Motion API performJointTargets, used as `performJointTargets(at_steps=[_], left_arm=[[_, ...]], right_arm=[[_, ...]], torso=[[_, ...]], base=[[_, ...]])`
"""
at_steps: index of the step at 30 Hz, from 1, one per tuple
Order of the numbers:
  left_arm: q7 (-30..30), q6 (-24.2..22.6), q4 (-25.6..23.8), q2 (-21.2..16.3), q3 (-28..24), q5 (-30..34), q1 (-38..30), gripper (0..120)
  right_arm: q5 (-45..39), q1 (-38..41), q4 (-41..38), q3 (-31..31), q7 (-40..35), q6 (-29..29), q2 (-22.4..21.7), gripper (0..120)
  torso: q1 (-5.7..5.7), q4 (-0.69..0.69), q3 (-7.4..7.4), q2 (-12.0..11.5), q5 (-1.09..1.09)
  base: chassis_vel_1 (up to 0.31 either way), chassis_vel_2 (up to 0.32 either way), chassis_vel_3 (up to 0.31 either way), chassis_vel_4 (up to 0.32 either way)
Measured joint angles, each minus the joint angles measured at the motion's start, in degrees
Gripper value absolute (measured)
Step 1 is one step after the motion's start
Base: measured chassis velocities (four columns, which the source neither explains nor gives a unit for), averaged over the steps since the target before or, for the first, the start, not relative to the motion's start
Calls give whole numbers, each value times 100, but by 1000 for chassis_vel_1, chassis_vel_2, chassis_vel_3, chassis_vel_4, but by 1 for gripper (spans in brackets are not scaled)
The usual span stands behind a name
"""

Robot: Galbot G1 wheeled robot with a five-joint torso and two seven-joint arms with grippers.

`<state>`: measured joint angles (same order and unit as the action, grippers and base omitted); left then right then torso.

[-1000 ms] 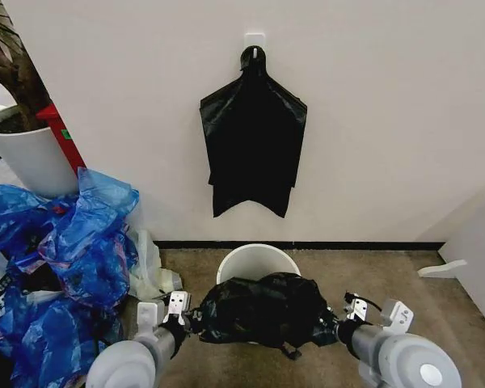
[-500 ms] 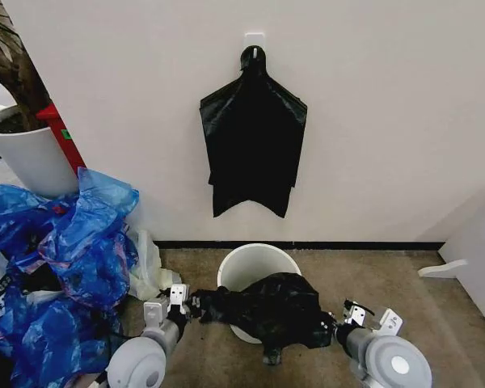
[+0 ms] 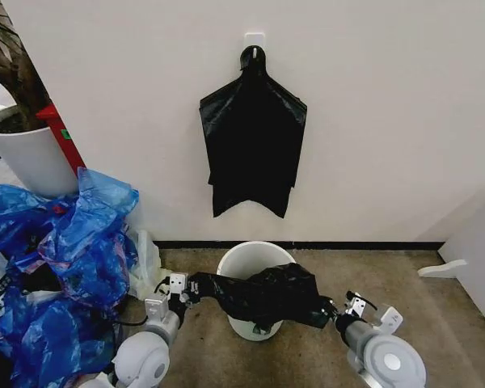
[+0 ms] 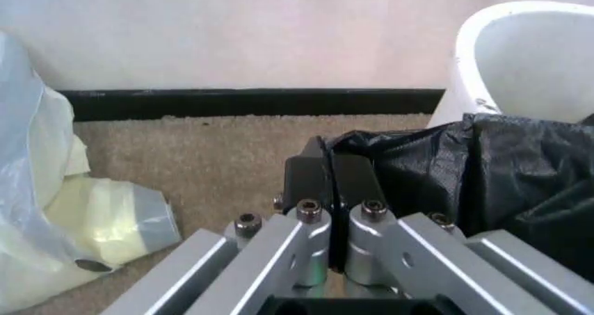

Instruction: Place the garbage bag over the trash bin.

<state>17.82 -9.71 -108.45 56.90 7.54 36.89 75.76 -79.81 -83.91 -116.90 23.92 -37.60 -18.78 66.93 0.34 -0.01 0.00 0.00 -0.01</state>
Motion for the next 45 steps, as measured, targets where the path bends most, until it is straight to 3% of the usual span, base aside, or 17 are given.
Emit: performJointTargets(at_steps=[11,15,22,26,31,36,45], left_arm=[[-152,158,409,154,-18,-224,-167,0],[-216,307,321,160,62,-420,39,0],[-32,-21,-559,-87,234,-417,518,0],[195,-608,-1233,-345,327,-160,924,0],[226,-886,-1491,-440,349,-175,1307,0],[87,-782,-1031,-324,234,-424,1245,0],[-131,-94,25,14,-1,-906,507,0]], right_arm=[[117,186,277,-9,318,-106,150,0],[131,80,182,40,304,-101,138,0],[-136,-291,-428,233,-145,-198,-53,0],[-334,-456,-889,259,-649,-364,-118,0],[-559,-510,-974,271,-1034,-499,-89,0],[-417,-479,-678,172,-967,-476,58,0],[-77,-346,-121,97,-157,-114,277,0]], torso=[[0,-2,0,0,0],[0,0,0,0,1],[0,-2,0,0,1],[0,-1,0,0,1],[0,0,0,0,1],[0,0,0,0,1],[0,-2,-1,0,0]], base=[[0,0,0,0],[0,0,0,0],[0,0,0,0],[0,0,0,0],[0,0,0,0],[0,0,0,0],[0,0,0,0]])
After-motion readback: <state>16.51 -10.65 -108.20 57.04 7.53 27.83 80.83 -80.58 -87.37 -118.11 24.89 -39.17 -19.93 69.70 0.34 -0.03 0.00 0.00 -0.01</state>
